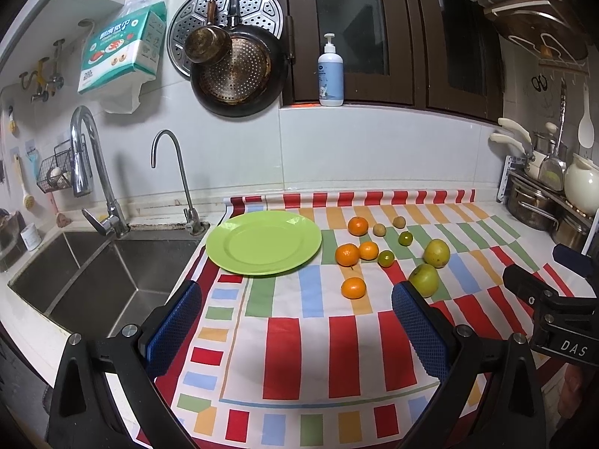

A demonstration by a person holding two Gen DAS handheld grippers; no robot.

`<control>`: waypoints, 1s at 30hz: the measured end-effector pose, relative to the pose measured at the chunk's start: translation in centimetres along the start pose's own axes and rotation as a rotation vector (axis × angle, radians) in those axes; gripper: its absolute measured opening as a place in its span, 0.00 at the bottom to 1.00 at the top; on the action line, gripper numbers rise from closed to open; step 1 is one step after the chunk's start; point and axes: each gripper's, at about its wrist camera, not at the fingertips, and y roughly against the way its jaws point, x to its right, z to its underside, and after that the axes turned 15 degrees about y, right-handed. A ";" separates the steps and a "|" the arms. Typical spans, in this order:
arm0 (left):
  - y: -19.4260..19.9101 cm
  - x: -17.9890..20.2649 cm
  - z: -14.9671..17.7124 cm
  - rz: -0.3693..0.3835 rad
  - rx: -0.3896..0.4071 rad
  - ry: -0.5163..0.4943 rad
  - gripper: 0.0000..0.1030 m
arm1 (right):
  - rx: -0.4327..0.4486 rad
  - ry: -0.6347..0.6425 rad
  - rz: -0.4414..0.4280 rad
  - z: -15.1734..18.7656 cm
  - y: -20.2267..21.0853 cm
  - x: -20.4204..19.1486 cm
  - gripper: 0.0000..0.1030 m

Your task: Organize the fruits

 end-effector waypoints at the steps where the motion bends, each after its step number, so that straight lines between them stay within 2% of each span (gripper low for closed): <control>1: 0.1 -0.1 0.0 0.001 0.001 0.003 1.00 | 0.001 0.001 -0.001 0.0 0.0 0.0 1.00; 30: 0.6 -0.2 -0.3 0.016 0.017 0.004 1.00 | 0.018 0.015 -0.012 -0.5 0.3 -0.2 1.00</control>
